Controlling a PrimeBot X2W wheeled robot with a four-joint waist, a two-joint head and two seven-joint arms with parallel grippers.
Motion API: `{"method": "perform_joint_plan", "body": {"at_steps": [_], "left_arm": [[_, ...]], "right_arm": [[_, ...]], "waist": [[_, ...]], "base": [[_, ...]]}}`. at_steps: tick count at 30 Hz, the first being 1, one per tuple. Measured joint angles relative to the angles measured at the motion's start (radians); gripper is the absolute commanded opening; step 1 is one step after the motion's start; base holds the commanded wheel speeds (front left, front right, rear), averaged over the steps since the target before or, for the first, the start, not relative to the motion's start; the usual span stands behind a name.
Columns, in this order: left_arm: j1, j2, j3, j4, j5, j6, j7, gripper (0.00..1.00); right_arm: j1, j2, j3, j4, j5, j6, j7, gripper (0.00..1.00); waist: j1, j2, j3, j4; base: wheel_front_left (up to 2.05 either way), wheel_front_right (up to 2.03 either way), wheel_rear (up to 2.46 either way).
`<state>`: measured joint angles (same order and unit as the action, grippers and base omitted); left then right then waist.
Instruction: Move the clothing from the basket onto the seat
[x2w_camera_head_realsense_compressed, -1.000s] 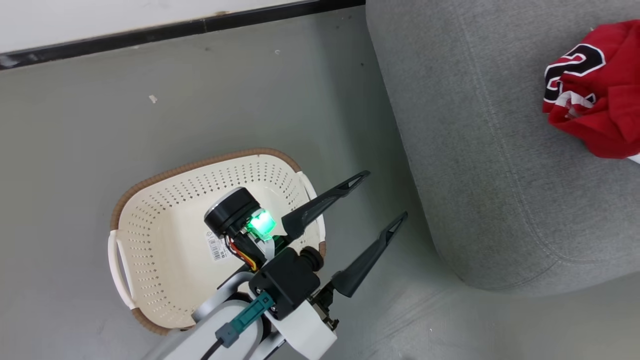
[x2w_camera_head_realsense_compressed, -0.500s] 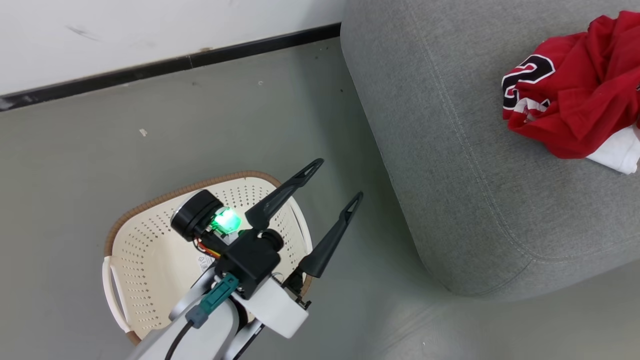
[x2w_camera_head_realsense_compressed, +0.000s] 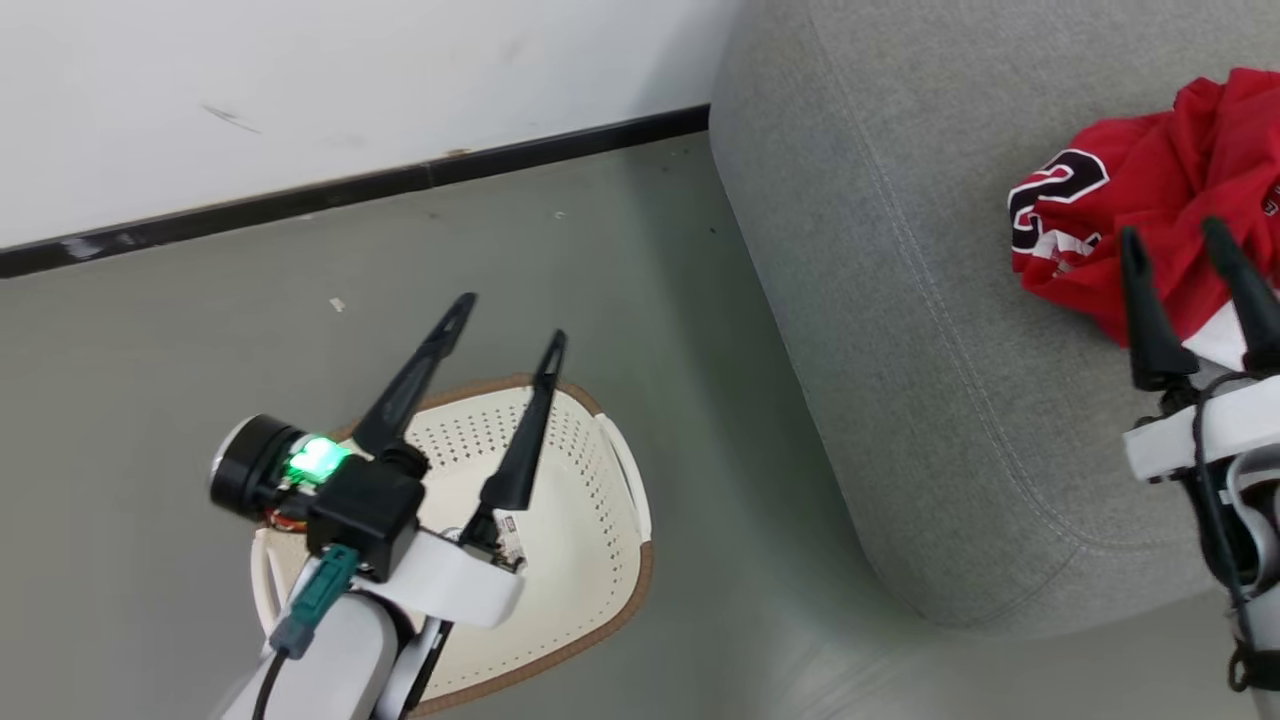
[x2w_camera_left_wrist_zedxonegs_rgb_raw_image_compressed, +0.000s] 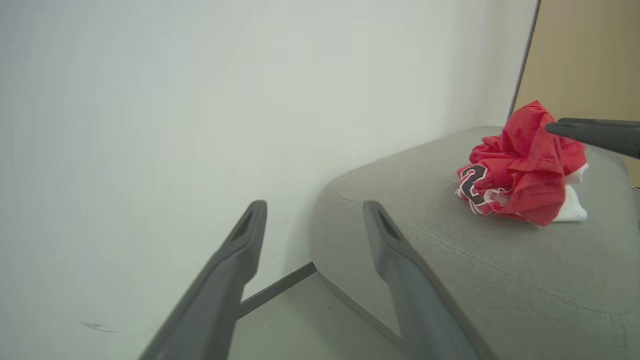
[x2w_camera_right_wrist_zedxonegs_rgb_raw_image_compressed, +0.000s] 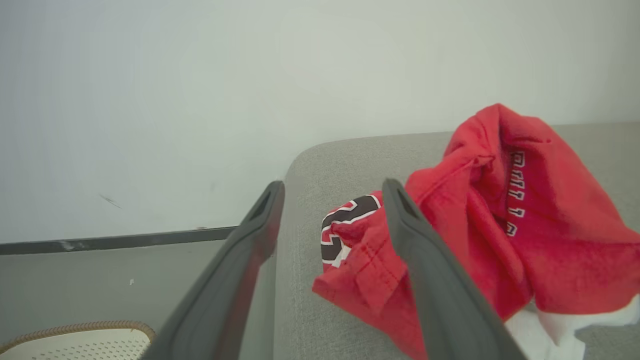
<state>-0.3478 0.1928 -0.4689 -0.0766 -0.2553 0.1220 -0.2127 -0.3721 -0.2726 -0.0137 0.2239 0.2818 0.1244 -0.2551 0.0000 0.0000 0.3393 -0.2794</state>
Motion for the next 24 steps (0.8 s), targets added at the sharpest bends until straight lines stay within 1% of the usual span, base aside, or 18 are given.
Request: {"method": "perform_joint_plan", "body": {"at_steps": [4,13,20,24], "left_arm": [[0.037,0.003,0.042,0.01,-0.003,0.042,-0.01,1.0],[0.125,0.003,0.131,0.026,-0.027,0.117,-0.028,1.0],[0.209,0.014,0.18,0.054,-0.027,0.161,-0.032,1.0],[0.252,0.017,0.209,0.067,-0.048,0.176,-0.035,1.0]], "right_arm": [[0.001,0.014,0.023,-0.021,-0.004,0.0,0.0,1.0],[0.012,0.051,0.092,-0.044,-0.037,0.0,0.0,1.0],[0.047,0.089,0.159,-0.04,-0.082,0.0,0.0,1.0],[0.082,0.115,0.163,-0.02,-0.11,0.0,0.0,1.0]], "waist": [[0.0,0.0,-0.018,0.023],[0.0,0.0,-0.061,0.085],[0.0,0.0,-0.098,0.137],[0.0,0.0,-0.121,0.165]], "base": [[0.0,0.0,0.0],[0.0,0.0,0.0],[0.0,0.0,0.0],[0.0,0.0,0.0]]}}
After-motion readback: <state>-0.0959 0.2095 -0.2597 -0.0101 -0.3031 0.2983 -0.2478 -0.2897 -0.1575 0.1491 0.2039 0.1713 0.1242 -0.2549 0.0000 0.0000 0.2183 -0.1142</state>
